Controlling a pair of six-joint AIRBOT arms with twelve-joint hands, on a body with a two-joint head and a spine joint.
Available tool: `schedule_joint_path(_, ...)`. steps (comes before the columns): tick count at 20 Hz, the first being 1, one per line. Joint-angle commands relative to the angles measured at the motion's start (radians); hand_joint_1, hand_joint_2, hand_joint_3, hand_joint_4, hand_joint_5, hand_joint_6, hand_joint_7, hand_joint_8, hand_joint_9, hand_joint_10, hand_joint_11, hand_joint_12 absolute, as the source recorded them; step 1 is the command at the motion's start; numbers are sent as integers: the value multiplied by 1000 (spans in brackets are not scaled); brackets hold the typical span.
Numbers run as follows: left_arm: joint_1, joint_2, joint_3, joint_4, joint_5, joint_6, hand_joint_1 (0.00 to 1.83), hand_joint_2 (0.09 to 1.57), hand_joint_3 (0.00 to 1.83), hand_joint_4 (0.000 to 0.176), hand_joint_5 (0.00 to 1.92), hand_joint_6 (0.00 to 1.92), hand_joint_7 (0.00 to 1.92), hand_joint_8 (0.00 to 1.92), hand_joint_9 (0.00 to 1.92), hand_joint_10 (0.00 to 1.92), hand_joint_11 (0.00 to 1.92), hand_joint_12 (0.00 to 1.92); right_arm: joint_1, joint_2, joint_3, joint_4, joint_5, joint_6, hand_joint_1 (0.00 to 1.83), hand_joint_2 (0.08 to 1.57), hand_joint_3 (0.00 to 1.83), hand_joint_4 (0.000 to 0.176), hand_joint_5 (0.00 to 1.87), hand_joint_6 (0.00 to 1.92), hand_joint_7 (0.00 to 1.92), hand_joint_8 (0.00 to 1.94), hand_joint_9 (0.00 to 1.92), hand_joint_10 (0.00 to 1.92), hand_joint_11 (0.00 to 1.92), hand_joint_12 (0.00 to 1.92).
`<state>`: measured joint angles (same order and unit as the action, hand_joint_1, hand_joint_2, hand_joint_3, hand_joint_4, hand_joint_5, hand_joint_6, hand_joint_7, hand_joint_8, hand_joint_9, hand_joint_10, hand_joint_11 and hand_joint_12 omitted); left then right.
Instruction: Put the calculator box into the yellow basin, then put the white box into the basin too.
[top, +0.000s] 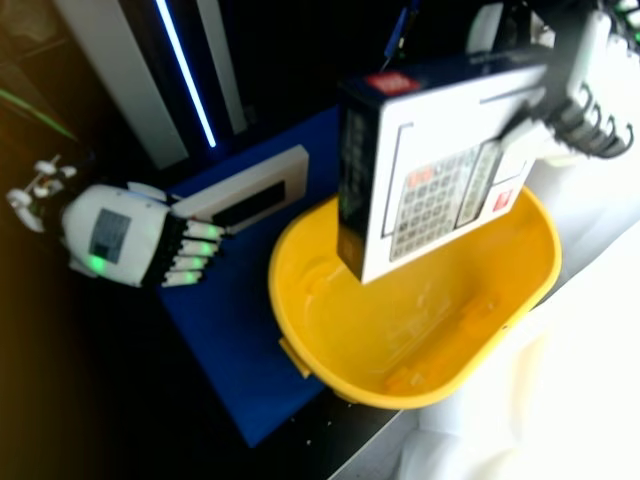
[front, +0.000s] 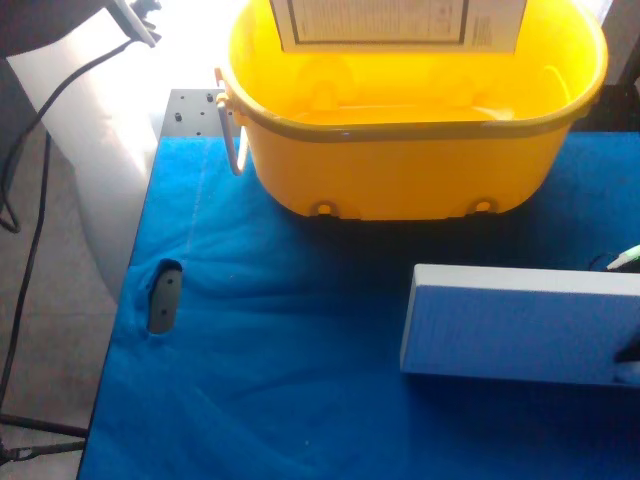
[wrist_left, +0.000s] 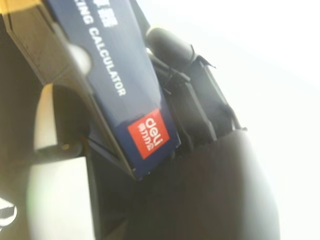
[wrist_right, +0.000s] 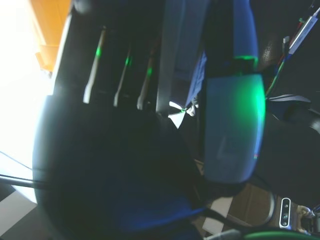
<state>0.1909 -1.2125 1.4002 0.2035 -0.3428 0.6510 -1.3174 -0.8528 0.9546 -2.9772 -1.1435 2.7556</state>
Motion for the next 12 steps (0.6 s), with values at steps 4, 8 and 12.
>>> schedule_joint_path(4,-20,-24,19,6,-89,-9,1208,1201,0,0,833,1201,798,1289,629,1207,410,1631,17,-1,4,-35,-114,10,1281,1057,0,0,1056,756,1161,910,1177,1157,1057,1531)
schedule_joint_path(8,-22,-39,36,19,-62,-8,952,986,0,0,510,283,423,141,262,424,12,1385,20,0,4,-35,-114,10,1274,1061,2,0,1059,762,1140,935,1155,1182,1044,1550)
schedule_joint_path(12,-22,-39,35,26,-61,-9,915,887,0,25,379,32,91,0,9,175,0,1382,22,0,4,-35,-116,10,1289,1059,0,0,1135,566,1110,1041,1130,1295,1019,1635)
